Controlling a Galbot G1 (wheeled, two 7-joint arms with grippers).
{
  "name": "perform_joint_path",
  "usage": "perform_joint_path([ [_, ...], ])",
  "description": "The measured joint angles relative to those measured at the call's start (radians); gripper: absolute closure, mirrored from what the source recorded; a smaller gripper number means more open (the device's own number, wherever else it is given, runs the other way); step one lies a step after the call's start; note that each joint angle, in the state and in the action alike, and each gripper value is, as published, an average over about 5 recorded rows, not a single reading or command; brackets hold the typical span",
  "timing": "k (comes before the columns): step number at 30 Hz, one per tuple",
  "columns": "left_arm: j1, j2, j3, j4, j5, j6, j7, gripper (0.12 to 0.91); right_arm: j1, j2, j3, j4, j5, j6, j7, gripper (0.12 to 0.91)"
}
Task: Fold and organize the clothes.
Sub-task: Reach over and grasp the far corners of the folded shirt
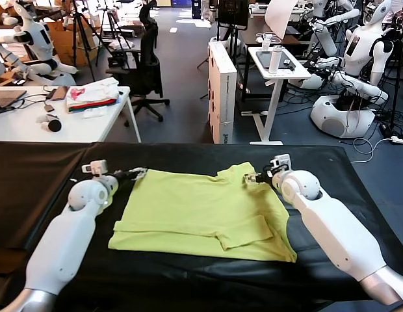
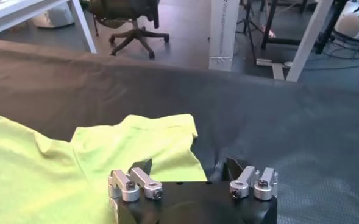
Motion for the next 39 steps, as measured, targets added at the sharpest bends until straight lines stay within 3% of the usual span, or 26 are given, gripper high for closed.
perform_joint_path([
  [4,-0.002,-0.008,0.004,0.010,0.011,-0.009,0.006,0.126,-0.001,-0.001,0.002,-0.003,-0.001,0.001,-0.005,0.132],
  [10,-0.002,-0.017,0.007,0.023,0.030,-0.021,0.016,0.178,0.002,-0.004,0.003,-0.008,-0.003,0.002,-0.014,0.239],
  [13,-0.001,-0.017,0.007,0.023,0.031,-0.022,0.018,0.278,0.002,-0.005,0.004,-0.004,-0.003,0.003,-0.017,0.309],
  [20,0.007,-0.015,0.008,0.019,0.037,-0.026,0.024,0.694,-0.006,-0.013,0.012,0.012,-0.002,0.005,-0.019,0.479],
  [23,0.010,-0.013,0.008,0.019,0.040,-0.028,0.026,0.780,-0.012,-0.016,0.019,0.017,-0.002,0.010,-0.019,0.573],
  [29,0.010,-0.010,0.007,0.018,0.045,-0.030,0.028,0.817,-0.027,-0.023,0.032,0.030,-0.002,0.021,-0.022,0.858],
  [39,0.018,-0.010,0.006,0.012,0.056,-0.036,0.032,0.842,-0.046,-0.032,0.049,0.044,-0.003,0.028,-0.027,0.886],
])
